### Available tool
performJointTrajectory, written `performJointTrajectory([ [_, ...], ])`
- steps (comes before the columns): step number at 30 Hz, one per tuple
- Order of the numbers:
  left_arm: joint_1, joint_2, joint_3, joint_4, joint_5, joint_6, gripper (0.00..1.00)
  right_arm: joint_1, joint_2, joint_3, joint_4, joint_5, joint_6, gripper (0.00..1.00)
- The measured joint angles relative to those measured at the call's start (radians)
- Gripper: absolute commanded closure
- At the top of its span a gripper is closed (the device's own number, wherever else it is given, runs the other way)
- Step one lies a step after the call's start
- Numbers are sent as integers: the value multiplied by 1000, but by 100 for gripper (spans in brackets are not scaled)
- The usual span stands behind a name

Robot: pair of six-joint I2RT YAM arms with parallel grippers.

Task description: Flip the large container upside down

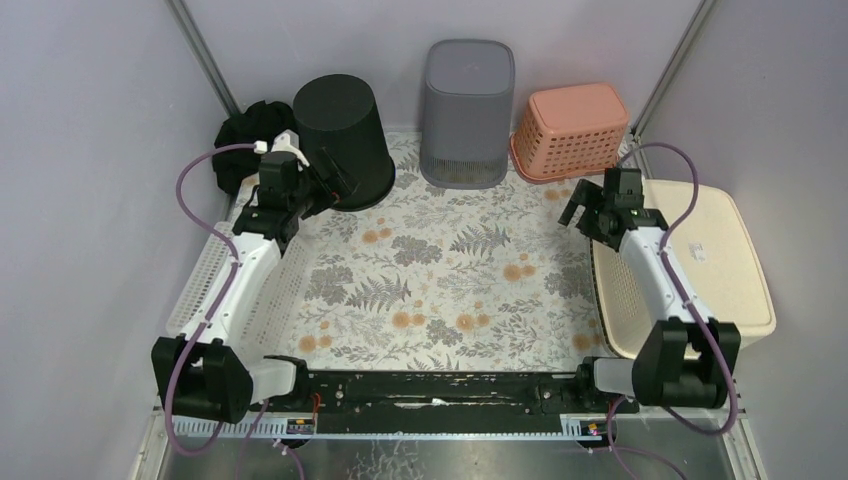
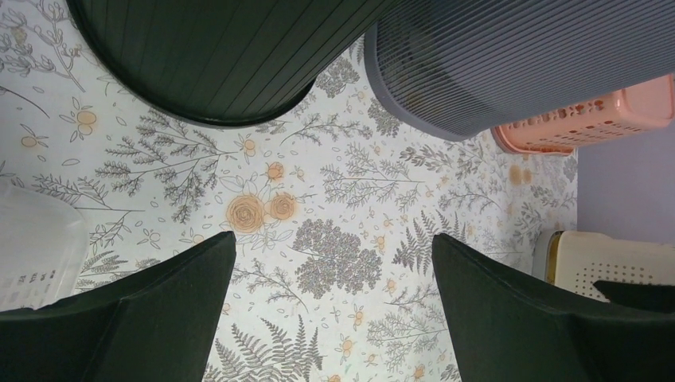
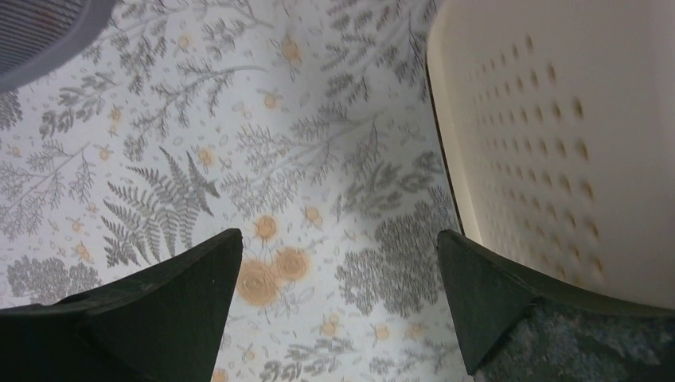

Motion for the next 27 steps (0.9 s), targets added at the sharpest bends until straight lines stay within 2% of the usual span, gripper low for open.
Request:
performJointTrajectory([
  [5,-5,24,-11,8,0,1,0,-11,111,63,73,-36,-52,1],
  [9,-6,22,-43,44,-2,13,0,-23,92,54,102,-92,-64,0],
  [14,-6,-30,-146,131,-76,29,0,-47,-161,-163,279,-187,-56,1],
  [16,-6,-74,-219,186,-116,40,0,-34,-200,-240,362,-200,-67,0],
  [22,-6,-107,-396,367,-179,107,0,59,-129,-470,658,-148,-152,1],
  [27,-6,-82,-544,564,-188,215,0,65,-92,-626,908,-115,-215,1],
])
